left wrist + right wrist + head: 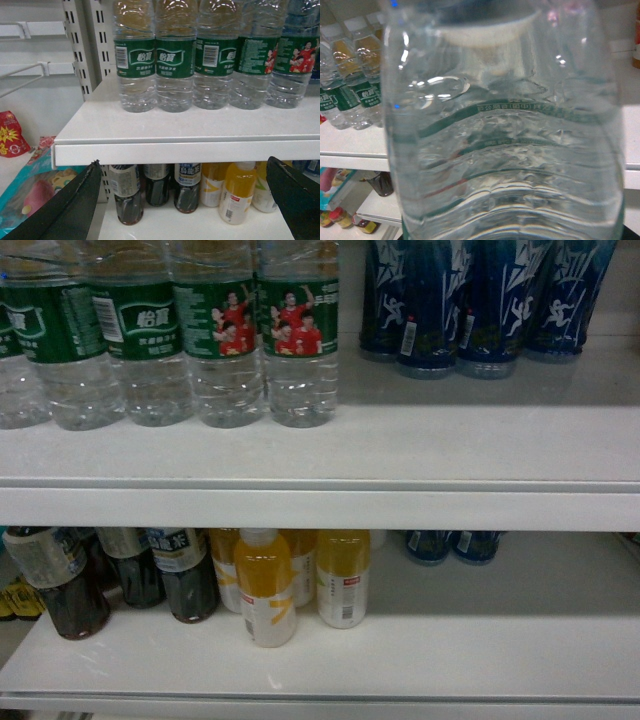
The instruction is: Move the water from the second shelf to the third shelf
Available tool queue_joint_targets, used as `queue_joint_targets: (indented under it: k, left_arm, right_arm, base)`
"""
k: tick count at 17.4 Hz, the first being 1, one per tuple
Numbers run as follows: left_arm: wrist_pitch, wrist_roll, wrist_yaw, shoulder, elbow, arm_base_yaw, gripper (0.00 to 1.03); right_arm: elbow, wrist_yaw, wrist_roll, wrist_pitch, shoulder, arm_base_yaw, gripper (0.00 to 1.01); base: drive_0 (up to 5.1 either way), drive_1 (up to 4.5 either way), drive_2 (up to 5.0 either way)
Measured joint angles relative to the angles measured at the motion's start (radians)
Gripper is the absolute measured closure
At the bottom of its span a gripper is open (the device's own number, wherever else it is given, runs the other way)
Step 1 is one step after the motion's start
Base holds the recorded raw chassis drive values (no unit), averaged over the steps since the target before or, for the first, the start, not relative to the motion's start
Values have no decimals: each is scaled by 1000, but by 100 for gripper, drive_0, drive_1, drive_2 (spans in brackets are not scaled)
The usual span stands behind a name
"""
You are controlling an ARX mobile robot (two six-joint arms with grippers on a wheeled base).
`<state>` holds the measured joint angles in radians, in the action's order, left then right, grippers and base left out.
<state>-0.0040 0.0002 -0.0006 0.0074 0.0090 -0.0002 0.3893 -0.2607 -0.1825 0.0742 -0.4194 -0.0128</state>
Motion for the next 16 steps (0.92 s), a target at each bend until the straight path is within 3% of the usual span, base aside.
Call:
queue_joint_targets:
  k: [16]
  left_arm:
    - [0, 0, 0, 0, 0, 0, 5]
  right_arm:
    - [0, 0, 0, -1, 2, 1, 59]
  base:
    - [-436, 209, 209]
